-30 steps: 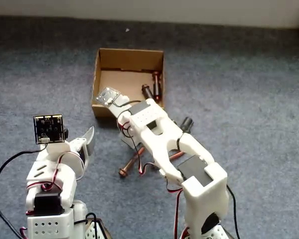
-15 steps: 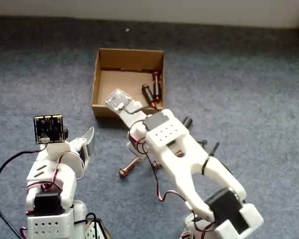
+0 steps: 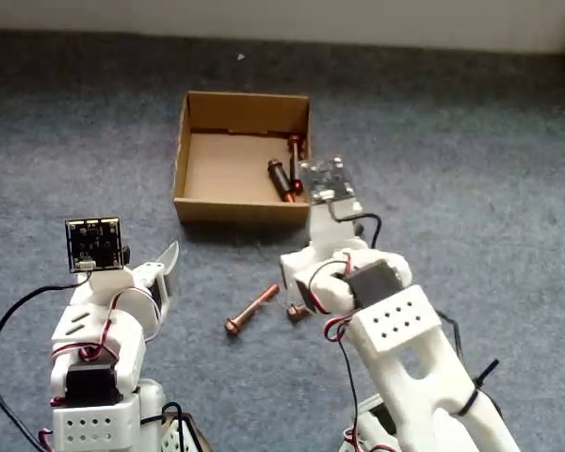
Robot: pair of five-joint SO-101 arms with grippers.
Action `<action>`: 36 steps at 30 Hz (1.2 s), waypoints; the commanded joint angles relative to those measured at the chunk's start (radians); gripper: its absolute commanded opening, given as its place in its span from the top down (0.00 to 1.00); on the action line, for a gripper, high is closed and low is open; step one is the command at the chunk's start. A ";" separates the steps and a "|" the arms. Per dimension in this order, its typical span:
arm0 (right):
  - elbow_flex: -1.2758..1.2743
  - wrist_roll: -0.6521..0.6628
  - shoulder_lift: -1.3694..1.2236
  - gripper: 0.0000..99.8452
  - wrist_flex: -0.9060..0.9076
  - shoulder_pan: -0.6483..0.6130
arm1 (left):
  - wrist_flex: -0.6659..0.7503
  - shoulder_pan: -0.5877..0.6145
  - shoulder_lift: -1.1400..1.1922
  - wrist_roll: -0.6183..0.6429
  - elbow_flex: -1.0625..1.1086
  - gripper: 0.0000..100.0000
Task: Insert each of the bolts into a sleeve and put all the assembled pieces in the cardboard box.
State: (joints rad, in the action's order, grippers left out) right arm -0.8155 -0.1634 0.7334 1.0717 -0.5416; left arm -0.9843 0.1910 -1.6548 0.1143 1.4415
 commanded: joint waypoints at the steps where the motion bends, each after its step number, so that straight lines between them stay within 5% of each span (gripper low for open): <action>1: -0.030 -0.064 0.130 1.00 0.007 0.064 | 0.021 -0.005 -0.005 0.006 -0.005 0.74; 8: -0.163 -0.143 0.275 1.00 -0.031 0.076 | 0.020 -0.056 -0.005 -0.041 -0.001 0.74; 21: -0.591 -0.213 0.585 1.00 -0.417 0.229 | 0.012 -0.260 0.008 -0.183 -0.039 0.74; 28: -0.700 -0.213 0.763 1.00 -0.417 0.249 | -0.158 -0.380 0.027 -0.215 -0.208 0.74; 36: -0.789 -0.204 0.928 1.00 -0.417 0.257 | -0.193 -0.509 0.496 -0.229 -0.453 0.74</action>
State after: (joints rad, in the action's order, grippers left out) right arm -1.6057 -0.3659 1.6019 0.6790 -0.3007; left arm -1.1792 -0.2892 -1.4139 -0.1036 1.1362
